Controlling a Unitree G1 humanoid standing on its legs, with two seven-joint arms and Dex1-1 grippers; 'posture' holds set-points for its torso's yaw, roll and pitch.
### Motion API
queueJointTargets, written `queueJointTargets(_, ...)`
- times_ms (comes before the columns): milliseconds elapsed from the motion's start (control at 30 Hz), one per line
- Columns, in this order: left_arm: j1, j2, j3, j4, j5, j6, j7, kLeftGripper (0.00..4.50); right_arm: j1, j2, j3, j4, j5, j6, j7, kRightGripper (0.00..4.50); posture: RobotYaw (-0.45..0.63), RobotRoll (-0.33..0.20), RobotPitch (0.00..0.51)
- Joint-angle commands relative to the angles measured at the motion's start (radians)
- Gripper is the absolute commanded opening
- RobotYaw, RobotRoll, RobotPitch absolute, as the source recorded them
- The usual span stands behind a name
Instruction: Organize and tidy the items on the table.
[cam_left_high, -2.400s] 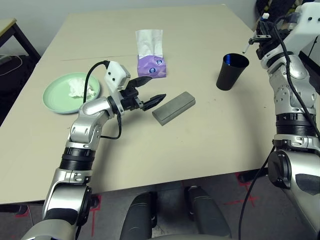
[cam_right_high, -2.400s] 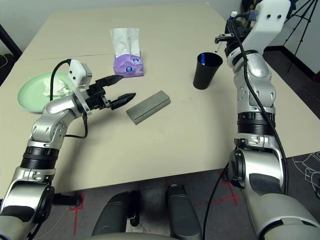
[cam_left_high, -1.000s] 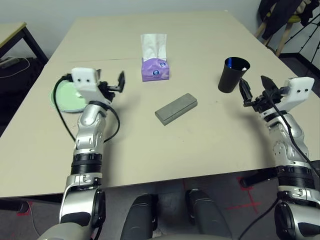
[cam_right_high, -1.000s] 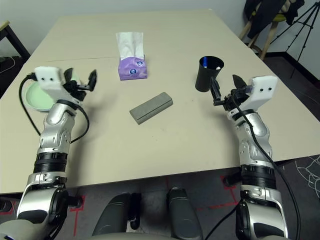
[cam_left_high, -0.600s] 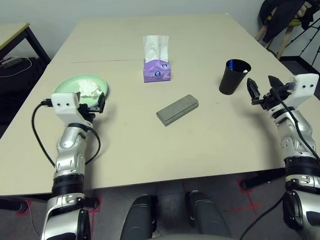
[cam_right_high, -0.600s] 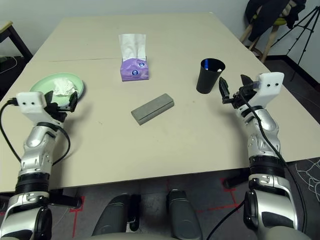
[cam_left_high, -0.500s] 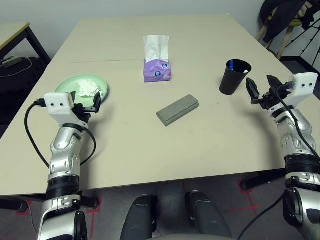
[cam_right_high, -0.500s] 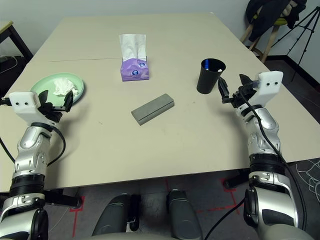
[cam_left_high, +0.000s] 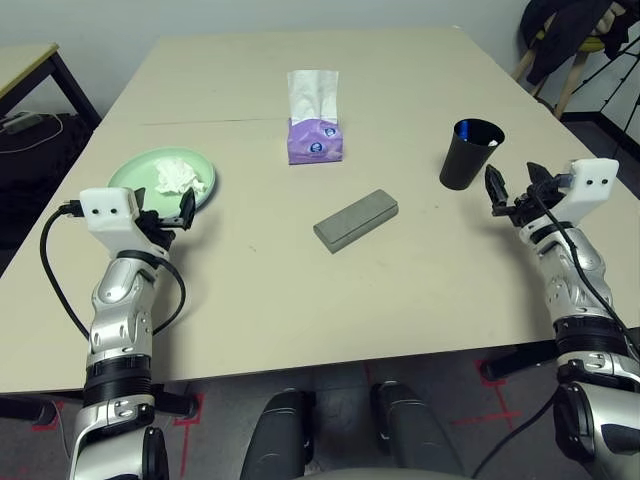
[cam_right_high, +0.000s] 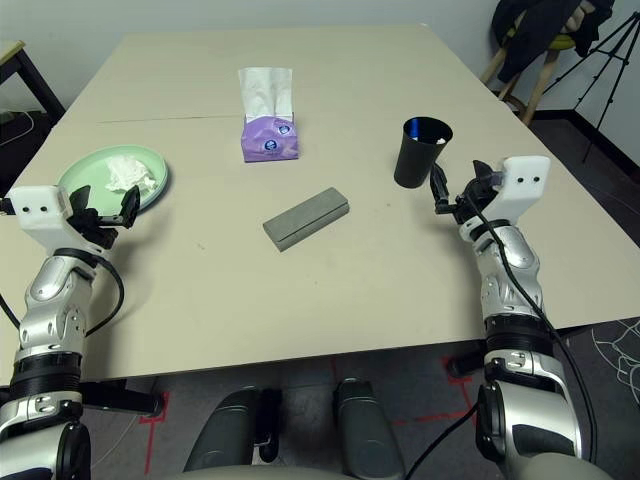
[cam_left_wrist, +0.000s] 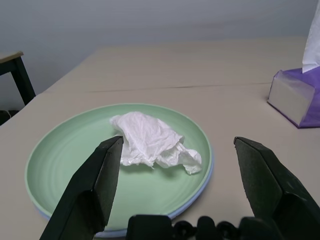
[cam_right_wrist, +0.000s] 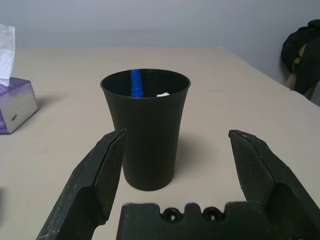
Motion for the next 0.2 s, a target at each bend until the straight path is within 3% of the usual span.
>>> queueJointTargets(33, -0.004, -0.003, 0.005, 0.026, -0.002, 0.001, 0.007, 4.5, 0.006, -0.007, 0.001, -0.011, -0.009, -0.005, -0.01, 4.46, 0.0, 0.0, 0.101)
queueJointTargets(200, -0.009, -0.004, 0.007, 0.036, -0.002, -0.003, 0.01, 4.5, 0.007, -0.007, 0.005, -0.013, -0.011, -0.002, -0.015, 4.46, -0.01, 0.0, 0.097)
